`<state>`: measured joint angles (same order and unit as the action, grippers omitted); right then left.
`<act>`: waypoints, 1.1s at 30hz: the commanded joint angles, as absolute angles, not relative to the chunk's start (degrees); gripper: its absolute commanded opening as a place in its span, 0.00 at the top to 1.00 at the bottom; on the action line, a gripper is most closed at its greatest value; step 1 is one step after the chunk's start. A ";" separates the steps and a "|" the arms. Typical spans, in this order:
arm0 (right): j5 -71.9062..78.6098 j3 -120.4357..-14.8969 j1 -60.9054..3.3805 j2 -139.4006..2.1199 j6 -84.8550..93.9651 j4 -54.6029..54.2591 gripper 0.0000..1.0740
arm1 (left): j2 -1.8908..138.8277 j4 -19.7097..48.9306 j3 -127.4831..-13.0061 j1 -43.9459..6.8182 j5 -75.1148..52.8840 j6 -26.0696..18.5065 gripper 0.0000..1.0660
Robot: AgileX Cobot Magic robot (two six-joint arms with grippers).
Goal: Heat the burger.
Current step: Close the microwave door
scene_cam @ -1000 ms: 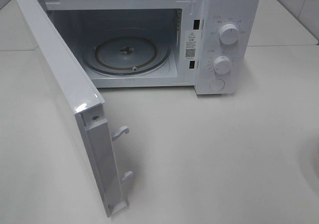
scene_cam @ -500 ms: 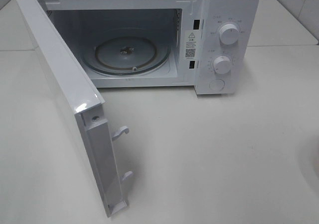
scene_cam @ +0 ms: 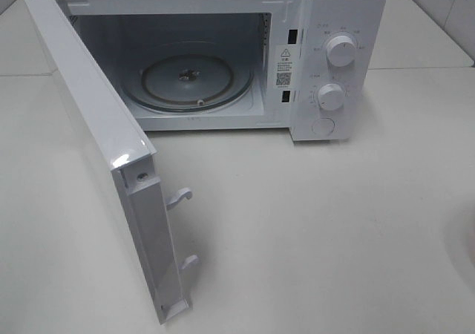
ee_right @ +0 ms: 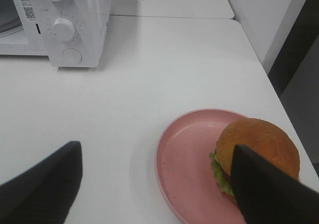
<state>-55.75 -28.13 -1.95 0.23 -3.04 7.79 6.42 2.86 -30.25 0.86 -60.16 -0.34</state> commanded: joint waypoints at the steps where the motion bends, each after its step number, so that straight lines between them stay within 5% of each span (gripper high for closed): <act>1: -55.12 -28.07 -1.49 2.29 -2.81 7.91 0.31 | 8.82 2.46 -31.23 1.03 -55.58 0.00 0.42; 8: -55.12 -28.07 -1.49 2.29 -2.81 7.91 0.31 | 14.61 2.06 -30.08 1.03 -40.91 0.00 0.74; 16: -55.12 -28.07 -1.49 2.29 -2.75 7.91 0.31 | 22.46 2.01 -25.78 1.03 -26.13 0.00 1.00; 33: -55.12 -28.07 -1.49 2.29 -2.75 7.91 0.31 | 42.97 1.20 -13.58 1.03 22.40 0.00 1.00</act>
